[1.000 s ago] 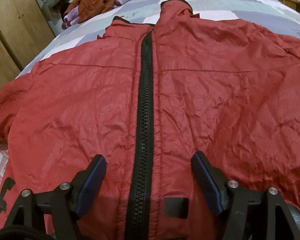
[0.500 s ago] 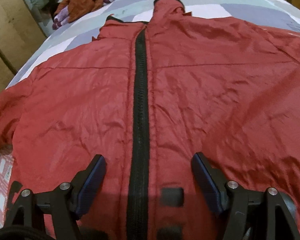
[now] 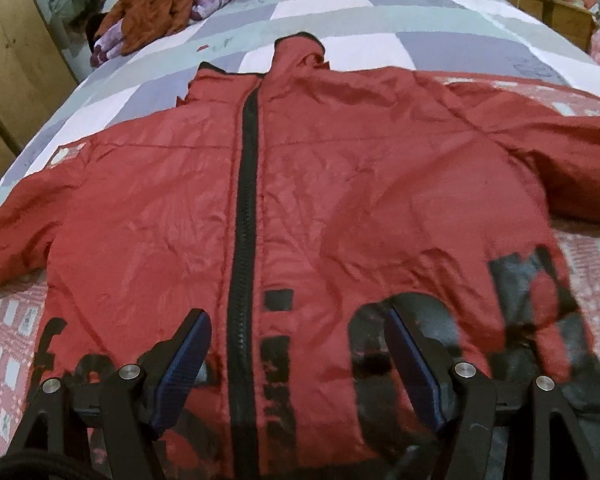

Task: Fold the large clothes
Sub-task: 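Carry the sleeve cuff in the right tool across the jacket toward the zipper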

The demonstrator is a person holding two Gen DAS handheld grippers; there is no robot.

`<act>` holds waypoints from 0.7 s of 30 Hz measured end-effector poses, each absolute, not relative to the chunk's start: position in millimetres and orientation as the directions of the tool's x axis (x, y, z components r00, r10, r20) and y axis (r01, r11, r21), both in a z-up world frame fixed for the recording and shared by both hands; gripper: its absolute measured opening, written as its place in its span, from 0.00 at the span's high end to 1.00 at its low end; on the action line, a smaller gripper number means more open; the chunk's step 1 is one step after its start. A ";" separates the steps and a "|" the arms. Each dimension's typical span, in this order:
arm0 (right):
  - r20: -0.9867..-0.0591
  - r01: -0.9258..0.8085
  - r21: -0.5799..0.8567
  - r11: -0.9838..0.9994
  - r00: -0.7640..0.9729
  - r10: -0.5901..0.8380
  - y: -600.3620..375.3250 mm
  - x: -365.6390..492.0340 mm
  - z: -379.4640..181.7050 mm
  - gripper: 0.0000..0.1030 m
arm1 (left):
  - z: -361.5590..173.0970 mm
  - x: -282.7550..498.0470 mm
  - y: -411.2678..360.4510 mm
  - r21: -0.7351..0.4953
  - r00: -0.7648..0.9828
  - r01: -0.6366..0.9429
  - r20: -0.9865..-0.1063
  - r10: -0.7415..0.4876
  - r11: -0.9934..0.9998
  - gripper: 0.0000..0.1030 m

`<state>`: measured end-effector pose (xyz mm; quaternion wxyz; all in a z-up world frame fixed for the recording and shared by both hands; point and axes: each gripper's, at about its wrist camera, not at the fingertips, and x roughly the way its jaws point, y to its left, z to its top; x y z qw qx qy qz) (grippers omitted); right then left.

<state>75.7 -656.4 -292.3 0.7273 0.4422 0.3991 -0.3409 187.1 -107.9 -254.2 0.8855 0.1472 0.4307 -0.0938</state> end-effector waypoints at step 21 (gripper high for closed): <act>-0.778 0.804 0.118 0.583 0.439 -0.449 -628.9 127.7 -193.2 0.92 | -247.0 211.7 -18.6 0.167 0.578 0.146 -0.814 0.053 0.975 0.27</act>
